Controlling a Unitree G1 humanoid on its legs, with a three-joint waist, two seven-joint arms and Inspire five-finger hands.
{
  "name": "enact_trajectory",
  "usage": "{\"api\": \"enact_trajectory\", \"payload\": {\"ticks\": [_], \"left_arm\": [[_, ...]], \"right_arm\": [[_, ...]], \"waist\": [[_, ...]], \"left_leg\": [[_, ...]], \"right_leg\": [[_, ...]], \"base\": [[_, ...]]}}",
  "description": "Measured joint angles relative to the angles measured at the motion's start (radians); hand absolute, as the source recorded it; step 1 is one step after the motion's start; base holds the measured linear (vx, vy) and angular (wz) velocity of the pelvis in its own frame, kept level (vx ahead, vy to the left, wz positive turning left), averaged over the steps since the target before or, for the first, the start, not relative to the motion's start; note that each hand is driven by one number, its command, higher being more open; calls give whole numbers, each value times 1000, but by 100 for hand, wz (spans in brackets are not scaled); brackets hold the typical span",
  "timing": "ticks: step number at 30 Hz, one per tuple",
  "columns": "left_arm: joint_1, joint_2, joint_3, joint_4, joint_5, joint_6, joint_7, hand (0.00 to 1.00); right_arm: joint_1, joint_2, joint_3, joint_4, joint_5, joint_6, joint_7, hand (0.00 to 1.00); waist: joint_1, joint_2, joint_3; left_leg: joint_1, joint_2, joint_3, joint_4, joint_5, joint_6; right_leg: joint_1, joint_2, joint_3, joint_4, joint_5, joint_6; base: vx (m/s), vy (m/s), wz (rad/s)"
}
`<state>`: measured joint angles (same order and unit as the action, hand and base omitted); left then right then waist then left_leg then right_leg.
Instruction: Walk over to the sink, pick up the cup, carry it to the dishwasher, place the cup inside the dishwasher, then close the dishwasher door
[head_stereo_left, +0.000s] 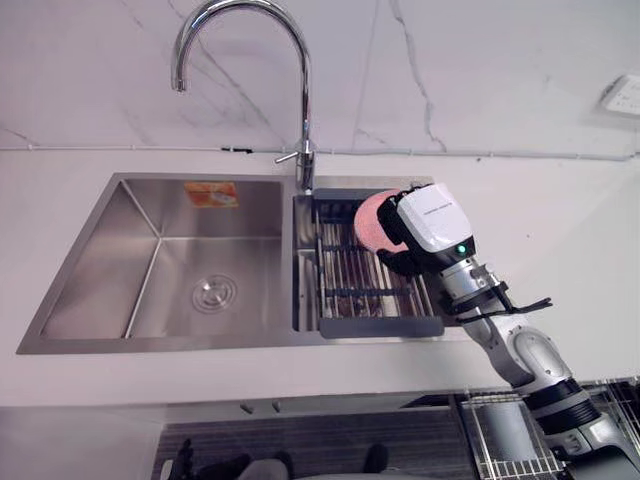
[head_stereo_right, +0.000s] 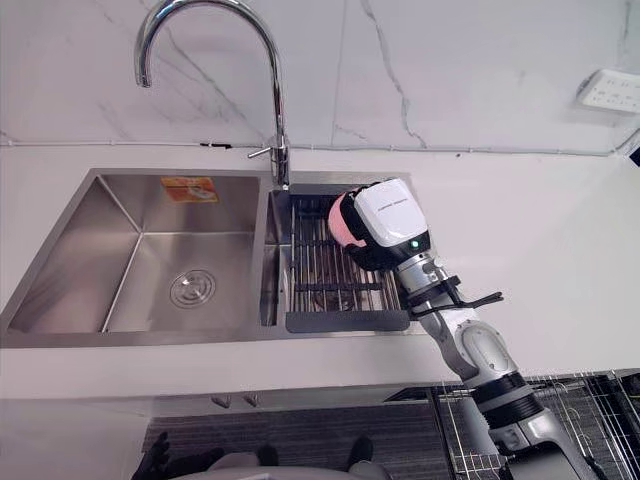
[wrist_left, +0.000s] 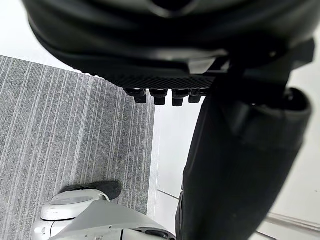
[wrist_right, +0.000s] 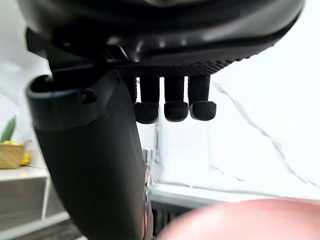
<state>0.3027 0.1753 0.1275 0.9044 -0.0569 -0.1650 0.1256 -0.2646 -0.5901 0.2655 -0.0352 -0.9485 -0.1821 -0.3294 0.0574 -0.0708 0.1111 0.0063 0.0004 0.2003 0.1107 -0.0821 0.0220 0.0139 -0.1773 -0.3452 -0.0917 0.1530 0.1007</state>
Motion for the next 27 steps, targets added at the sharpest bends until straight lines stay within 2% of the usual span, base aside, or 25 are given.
{"api": "enact_trajectory", "payload": {"ticks": [7,8,13,20,27], "left_arm": [[7,0,-3,0,-1,-18,-1,100],[7,0,-5,0,-1,-19,-1,100],[10,0,-11,0,-1,-32,-1,100],[25,0,-11,0,-1,-35,0,100],[23,0,-12,0,-1,-35,0,100]], "right_arm": [[0,0,-35,-27,64,-17,49,0],[1,0,-35,-27,64,-19,60,100],[2,0,-35,-28,65,-20,81,100],[8,0,-35,-28,126,-15,202,100],[50,6,-33,-26,130,-6,272,100]], "waist": [[1,2,-2],[1,2,-2],[1,3,-3],[1,4,-3],[6,6,-4]], "left_leg": [[2,0,-1,0,0,0],[2,0,-1,0,0,0],[2,0,-4,2,0,0],[2,0,-5,2,-1,-1],[1,0,-6,1,-1,-2]], "right_leg": [[2,0,-1,0,0,0],[3,0,-1,0,0,0],[7,0,-5,0,0,0],[8,0,-7,0,0,0],[7,0,-8,0,0,0]], "base": [[0,0,0],[0,0,0],[-9,0,1],[0,0,0],[0,0,0]]}}
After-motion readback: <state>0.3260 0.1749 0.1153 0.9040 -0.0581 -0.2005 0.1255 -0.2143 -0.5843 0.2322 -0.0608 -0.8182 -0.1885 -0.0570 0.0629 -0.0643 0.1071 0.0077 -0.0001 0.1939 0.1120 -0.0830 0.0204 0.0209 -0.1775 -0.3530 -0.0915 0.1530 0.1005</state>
